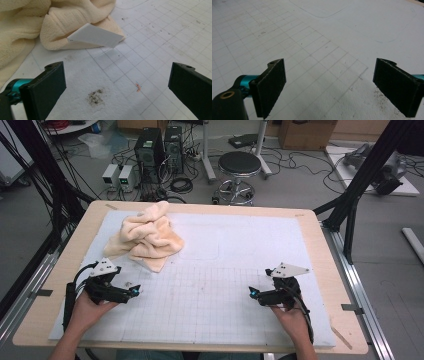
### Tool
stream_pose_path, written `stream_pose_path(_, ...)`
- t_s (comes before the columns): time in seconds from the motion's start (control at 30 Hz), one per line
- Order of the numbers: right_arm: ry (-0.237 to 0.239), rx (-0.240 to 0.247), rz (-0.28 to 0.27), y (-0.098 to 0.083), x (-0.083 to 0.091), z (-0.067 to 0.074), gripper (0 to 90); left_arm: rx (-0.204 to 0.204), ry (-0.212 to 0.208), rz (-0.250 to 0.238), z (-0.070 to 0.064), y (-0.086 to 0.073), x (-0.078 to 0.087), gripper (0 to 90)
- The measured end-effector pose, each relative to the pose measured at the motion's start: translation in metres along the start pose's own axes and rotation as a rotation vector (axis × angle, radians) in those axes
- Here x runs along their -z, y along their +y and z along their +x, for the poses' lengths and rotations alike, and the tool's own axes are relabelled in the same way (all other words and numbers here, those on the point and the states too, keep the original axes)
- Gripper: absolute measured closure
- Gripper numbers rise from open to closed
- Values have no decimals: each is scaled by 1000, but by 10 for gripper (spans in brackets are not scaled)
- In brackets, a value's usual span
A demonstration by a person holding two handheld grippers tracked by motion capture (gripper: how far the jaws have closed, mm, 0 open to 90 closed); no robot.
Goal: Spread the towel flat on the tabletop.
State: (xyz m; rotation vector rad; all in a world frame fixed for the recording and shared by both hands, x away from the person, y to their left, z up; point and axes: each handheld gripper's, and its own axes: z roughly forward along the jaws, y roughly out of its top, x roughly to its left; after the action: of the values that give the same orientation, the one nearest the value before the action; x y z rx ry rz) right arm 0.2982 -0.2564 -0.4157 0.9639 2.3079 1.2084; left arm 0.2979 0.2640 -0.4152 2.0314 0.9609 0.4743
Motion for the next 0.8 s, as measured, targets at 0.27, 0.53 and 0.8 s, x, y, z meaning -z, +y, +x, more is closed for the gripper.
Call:
stream_pose_path(0.27, 1, 7, 1, 0, -1, 0, 106, -2, 4, 6, 0, 0, 0, 17)
stream_pose_path(0.53, -2, 3, -5, 0, 0, 1, 106, -11, 4, 11, -2, 0, 1, 17)
stream_pose_path(0.8, 1, 4, -1, 1, -1, 2, 106, -19, 2, 8, -3, -1, 3, 17)
